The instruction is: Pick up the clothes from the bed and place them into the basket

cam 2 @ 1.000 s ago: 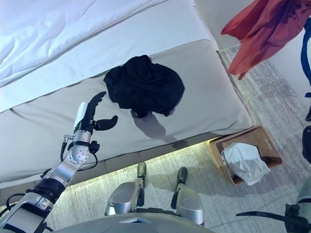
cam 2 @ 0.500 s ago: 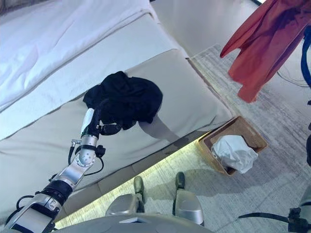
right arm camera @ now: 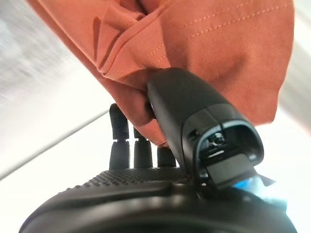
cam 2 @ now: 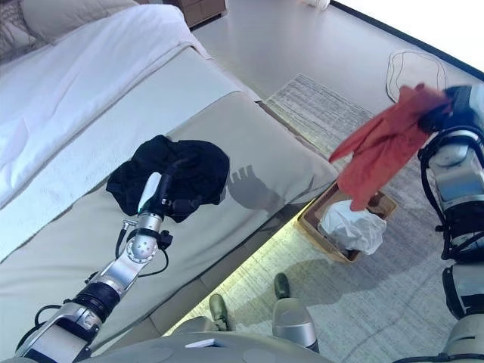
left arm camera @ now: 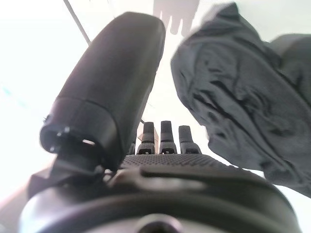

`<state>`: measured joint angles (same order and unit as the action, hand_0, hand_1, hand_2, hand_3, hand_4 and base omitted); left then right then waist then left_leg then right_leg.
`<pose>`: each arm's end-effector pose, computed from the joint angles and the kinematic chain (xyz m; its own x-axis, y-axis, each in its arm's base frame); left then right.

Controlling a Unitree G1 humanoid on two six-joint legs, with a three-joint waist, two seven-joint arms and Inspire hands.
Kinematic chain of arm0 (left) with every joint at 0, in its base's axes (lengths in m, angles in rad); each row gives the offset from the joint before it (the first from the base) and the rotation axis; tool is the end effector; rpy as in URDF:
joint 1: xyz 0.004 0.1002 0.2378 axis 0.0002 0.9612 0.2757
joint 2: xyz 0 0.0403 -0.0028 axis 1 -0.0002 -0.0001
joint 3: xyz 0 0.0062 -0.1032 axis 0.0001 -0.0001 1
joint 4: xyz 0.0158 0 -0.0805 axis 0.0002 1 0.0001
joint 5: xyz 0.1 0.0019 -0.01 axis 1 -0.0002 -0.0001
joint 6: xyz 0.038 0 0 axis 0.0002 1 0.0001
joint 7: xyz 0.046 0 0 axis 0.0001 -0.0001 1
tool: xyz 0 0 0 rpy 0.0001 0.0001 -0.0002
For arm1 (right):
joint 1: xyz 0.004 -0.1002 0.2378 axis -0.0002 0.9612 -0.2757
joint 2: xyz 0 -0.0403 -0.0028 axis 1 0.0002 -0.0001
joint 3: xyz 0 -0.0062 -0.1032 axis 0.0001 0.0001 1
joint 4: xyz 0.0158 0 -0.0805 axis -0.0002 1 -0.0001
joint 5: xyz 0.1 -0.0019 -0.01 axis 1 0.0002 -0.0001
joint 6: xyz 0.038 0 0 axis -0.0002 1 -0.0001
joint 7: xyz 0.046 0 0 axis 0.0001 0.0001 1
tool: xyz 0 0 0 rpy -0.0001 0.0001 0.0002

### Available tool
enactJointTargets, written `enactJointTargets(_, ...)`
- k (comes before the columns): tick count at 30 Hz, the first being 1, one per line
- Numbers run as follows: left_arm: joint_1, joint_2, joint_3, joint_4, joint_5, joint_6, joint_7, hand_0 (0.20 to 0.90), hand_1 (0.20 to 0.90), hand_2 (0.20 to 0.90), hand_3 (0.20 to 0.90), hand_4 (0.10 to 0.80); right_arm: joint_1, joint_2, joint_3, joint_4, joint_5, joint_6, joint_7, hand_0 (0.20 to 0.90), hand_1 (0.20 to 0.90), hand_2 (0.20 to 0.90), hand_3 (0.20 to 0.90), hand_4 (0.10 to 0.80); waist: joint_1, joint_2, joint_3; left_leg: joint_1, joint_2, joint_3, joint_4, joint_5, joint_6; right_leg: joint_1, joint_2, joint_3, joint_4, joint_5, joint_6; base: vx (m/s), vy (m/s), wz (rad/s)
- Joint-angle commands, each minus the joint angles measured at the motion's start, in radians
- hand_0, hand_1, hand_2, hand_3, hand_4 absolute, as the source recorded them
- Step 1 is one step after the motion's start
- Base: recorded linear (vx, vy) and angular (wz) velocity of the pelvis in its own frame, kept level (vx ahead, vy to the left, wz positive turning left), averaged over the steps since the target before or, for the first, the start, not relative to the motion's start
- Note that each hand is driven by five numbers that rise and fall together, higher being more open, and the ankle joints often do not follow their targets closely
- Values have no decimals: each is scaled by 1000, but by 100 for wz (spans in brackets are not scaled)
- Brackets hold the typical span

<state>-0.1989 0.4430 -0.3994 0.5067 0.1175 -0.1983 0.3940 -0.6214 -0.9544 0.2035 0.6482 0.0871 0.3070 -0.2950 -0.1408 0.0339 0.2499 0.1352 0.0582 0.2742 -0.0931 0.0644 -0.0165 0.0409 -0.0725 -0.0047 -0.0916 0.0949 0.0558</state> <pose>0.2208 0.1919 -0.0020 0.9988 0.0324 -0.0380 -0.0022 0.7879 0.6157 0.2790 -0.3453 0.1650 0.7810 -0.6194 0.0800 0.4519 0.4719 -0.7570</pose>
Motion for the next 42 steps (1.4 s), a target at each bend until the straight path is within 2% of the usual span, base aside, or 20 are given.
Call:
enactJointTargets(1,-77,28,-29,22,19,-50,29,900,900,900,900,800,-126,-34,9,28,-73,-72,-40,300,300,300,200,100,28,-33,-73,46,51,-14,6,-105,-40,-2,-41,-6,62,-49,35,-32,-28,-7)
enactJointTargets(7,-86,21,-42,11,10,-46,16,900,900,900,900,800,-112,18,48,180,-72,-114,17,300,300,300,200,100,41,-13,-66,47,50,-21,6,-100,-42,1,-40,-13,60,-49,28,6,-48,-1)
enactJointTargets(14,-101,25,-62,7,-1,-47,30,900,900,900,900,800,-140,29,72,278,-72,-147,19,300,300,300,200,100,59,8,-43,27,47,-39,6,-90,-46,-14,-47,-29,63,-48,27,-42,-29,5)
enactJointTargets(24,-88,39,-53,-7,-9,-53,29,900,900,900,900,800,-92,58,55,319,-96,-107,8,300,300,300,200,100,65,26,-33,14,43,-49,6,-85,-47,-14,-54,-39,59,-49,29,-6,-6,5)
enactJointTargets(25,-89,38,-55,-9,-9,-51,29,900,900,900,900,800,-89,61,53,331,-96,-105,7,314,314,314,216,116,66,28,-32,14,43,-49,6,-85,-47,-14,-54,-40,59,-48,29,0,0,0)
enactJointTargets(26,-90,38,-56,-11,-10,-51,31,900,900,900,900,800,-85,62,50,346,-96,-106,10,380,380,380,293,193,66,30,-31,14,42,-50,6,-85,-47,-14,-54,-40,58,-48,29,0,0,0)
enactJointTargets(27,-91,38,-58,-10,-12,-53,33,900,900,900,900,800,-83,62,49,362,-92,-111,14,378,378,378,291,191,66,32,-29,14,42,-50,6,-85,-47,-13,-55,-40,57,-47,30,0,0,0)
enactJointTargets(28,-91,39,-59,-11,-13,-55,33,900,900,900,900,800,-80,63,47,370,-90,-113,13,439,439,439,362,262,66,33,-29,14,42,-49,6,-85,-46,-12,-55,-41,55,-46,30,0,0,0)
enactJointTargets(29,-90,38,-59,-10,-12,-56,33,900,900,900,900,800,-77,66,46,372,-88,-115,6,580,580,580,527,427,66,34,-28,15,42,-48,6,-85,-46,-11,-55,-40,54,-46,30,-8,9,4)
enactJointTargets(30,-90,38,-60,-10,-12,-57,35,900,900,900,900,800,-74,68,44,375,-85,-113,-1,900,900,900,900,800,65,35,-28,15,42,-47,6,-84,-46,-10,-55,-39,54,-45,29,-6,10,4)
enactJointTargets(39,-90,45,-62,-16,-18,-59,33,900,900,900,900,800,-54,70,26,393,-108,-62,-43,900,900,900,900,800,63,36,-30,17,44,-43,6,-82,-48,-2,-54,-38,45,-42,31,0,0,0)
enactJointTargets(42,-91,44,-65,-15,-17,-59,31,900,900,900,900,800,-49,68,26,404,-100,-75,-46,900,900,900,900,800,65,32,-37,18,45,-45,6,-81,-47,3,-52,-39,44,-42,30,0,0,0)
